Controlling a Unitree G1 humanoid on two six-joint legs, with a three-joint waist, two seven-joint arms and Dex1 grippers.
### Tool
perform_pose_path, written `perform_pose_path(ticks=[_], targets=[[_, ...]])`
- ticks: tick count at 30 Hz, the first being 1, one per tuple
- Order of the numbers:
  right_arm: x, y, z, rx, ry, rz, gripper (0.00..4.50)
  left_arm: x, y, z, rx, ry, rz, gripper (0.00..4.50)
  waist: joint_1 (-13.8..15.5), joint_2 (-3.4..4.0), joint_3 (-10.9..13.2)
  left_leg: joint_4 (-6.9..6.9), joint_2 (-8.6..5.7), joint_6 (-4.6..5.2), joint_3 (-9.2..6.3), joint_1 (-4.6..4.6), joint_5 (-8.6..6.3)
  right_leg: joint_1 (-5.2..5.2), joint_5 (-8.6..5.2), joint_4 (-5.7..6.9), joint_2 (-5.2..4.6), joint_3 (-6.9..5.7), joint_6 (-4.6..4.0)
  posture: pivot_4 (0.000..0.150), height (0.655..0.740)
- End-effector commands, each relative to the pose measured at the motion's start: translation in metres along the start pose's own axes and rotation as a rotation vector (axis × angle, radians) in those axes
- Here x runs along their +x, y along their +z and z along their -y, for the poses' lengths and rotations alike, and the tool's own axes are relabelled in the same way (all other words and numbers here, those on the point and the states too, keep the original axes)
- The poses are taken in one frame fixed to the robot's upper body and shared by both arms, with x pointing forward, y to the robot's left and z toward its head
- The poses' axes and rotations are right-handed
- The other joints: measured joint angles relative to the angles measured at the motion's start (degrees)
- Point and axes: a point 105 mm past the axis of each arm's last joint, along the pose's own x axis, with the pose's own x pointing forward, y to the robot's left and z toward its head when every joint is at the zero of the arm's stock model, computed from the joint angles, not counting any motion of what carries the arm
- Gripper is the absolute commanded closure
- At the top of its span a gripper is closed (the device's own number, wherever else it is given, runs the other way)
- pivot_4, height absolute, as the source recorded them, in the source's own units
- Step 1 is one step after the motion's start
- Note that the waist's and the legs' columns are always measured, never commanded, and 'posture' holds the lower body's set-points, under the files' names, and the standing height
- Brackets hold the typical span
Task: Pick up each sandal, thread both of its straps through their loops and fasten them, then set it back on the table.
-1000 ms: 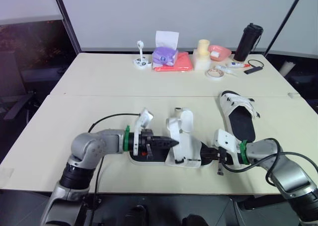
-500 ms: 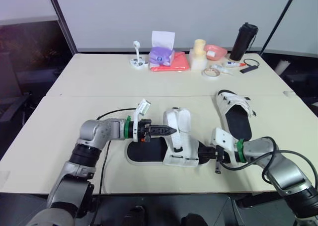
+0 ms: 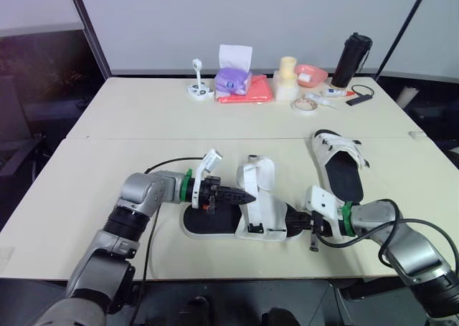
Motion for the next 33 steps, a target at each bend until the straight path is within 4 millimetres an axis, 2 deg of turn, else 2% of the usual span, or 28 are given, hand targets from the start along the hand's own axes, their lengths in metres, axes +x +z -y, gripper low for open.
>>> perform_pose_path(ticks=[1,6,19,33], targets=[[0.009,-0.037,-0.016,0.096,0.047,-0.13,4.5,0.003,0.001,-0.006,0.043,0.02,-0.005,4.49,0.0,0.0,0.0,0.0,0.0,0.0,0.0,0.0,0.0,0.0,0.0,0.0,0.0,0.0,0.0,0.15,0.74],[0.009,-0.036,-0.016,0.095,0.05,-0.13,4.5,0.006,0.008,-0.006,0.059,0.007,0.014,4.49,-0.01,0.0,0.0,0.0,0.0,0.01,-0.01,0.0,0.0,-0.01,0.02,0.01,0.0,0.0,0.03,0.15,0.74],[0.01,-0.037,-0.017,0.092,0.051,-0.131,4.5,0.007,0.007,0.003,0.14,-0.063,-0.048,4.49,-0.02,0.0,0.0,0.0,-0.01,0.12,0.0,0.0,0.07,0.0,0.02,0.02,0.01,0.0,0.05,0.15,0.74],[0.01,-0.037,-0.017,0.093,0.048,-0.129,4.5,0.004,0.012,-0.002,0.225,-0.076,-0.124,4.49,-0.03,-0.02,0.01,0.0,-0.01,0.14,0.0,0.0,0.08,0.01,0.03,0.06,0.01,-0.01,0.08,0.15,0.74]])
